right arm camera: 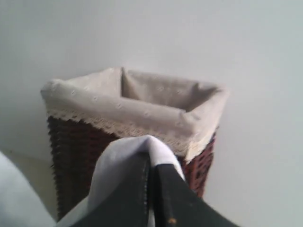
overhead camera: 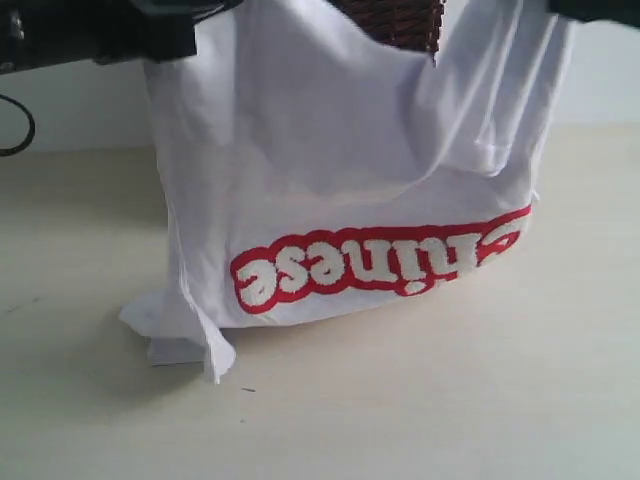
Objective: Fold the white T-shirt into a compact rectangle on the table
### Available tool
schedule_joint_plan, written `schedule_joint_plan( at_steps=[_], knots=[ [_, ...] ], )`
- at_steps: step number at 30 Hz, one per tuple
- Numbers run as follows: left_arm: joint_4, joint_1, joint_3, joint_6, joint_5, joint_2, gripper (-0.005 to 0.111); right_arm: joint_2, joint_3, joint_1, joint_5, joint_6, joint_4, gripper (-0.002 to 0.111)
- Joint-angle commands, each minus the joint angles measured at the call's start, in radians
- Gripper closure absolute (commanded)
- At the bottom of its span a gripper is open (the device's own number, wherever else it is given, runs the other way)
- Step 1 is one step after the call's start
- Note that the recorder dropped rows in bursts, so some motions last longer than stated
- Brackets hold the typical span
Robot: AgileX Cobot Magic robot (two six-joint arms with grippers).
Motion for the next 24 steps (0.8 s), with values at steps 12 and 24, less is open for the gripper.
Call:
schedule_joint_plan(
  at_steps=[12, 24],
  knots=[
    [-0.109, -0.438, 0.04, -0.06, 0.458, 0.034, 0.107, 0.043, -0.461, 0.0, 0.583, -0.704, 0.673, 0.108],
    [-0.179, -0.471, 0.516, -0.162, 0.203, 0.034, 0.107, 0.433, -0.477, 0.285, 0.85, -1.622, 1.568, 0.108]
  ],
)
